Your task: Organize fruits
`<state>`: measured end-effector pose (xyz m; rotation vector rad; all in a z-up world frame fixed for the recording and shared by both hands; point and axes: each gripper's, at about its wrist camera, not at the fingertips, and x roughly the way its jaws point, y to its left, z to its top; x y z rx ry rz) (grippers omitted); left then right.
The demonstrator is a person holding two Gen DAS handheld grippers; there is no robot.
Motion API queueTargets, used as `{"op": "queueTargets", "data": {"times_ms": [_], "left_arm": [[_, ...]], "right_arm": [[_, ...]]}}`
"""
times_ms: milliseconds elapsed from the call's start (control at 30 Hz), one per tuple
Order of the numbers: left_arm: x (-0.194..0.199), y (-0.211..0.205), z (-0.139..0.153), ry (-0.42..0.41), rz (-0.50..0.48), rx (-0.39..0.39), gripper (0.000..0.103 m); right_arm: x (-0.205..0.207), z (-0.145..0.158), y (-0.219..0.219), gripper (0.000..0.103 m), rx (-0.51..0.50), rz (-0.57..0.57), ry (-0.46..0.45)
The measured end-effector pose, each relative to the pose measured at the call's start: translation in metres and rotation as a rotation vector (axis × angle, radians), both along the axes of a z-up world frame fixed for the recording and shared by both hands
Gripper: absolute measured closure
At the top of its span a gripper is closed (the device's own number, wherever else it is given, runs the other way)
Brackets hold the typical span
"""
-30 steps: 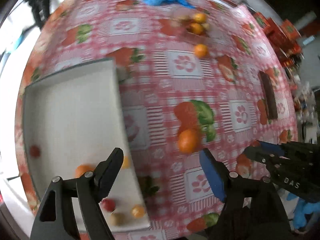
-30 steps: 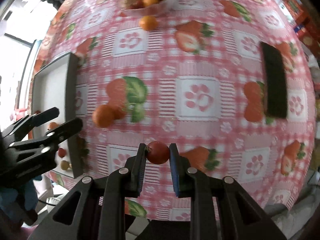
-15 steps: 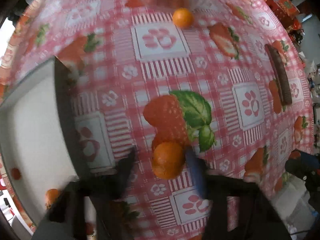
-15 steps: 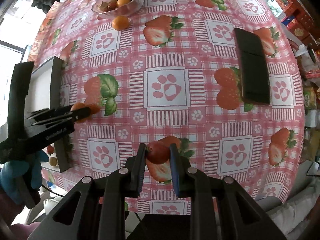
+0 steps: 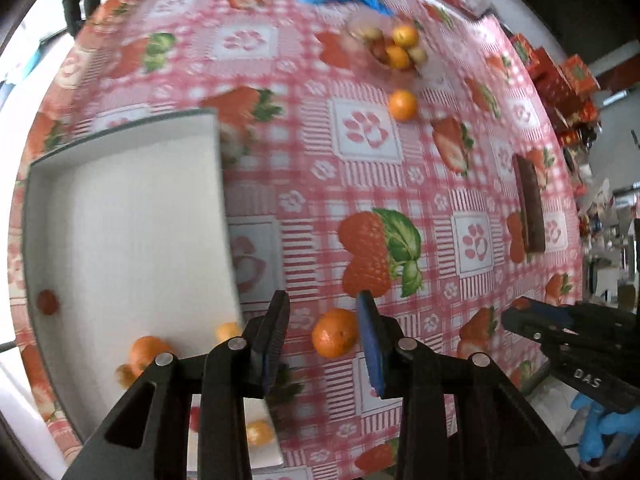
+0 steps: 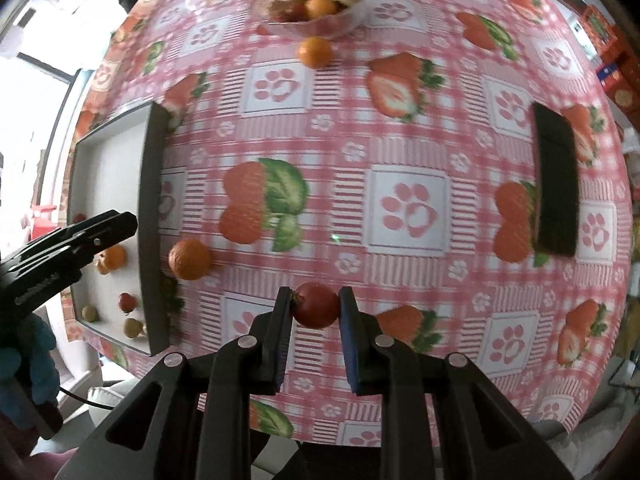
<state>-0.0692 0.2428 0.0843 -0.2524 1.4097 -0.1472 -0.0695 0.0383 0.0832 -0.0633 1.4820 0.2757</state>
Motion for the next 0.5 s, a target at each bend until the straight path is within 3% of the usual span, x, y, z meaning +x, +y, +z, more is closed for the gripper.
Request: {"op": "queueTargets", "data": {"times_ms": [200,367,433,467,500], "left_arm": [[-0.009,0.030,0.006,-0.015,0.072,0.003,0.066],[-0.016,0.029,0.006,-0.021,0.026,0.028,0.066],[-0.015,0.015,0.004,-0.027,-0.030,0.043,0.052],[-0.014,0.007,0.003,-0.039,-0.050,0.066,0.030],[-0.013,-0.002,0.003,-0.071,-0.068,0.102,0.024]], "right_arm": [[0.002,0.001,0.024,0.078,0.002,0.044,-0.004],[-0.002,0.000,0.032,0.078,-0.010,0.081,-0.001],[-0.003,0.000,0.028,0.078,-0.015,0.074,0.002],[-0.004,0.000,0.025,0.078,-0.017,0.067,0.003],[-0.005,-0.001,0.020,0.078,-0.019,0.056,0.006]]}}
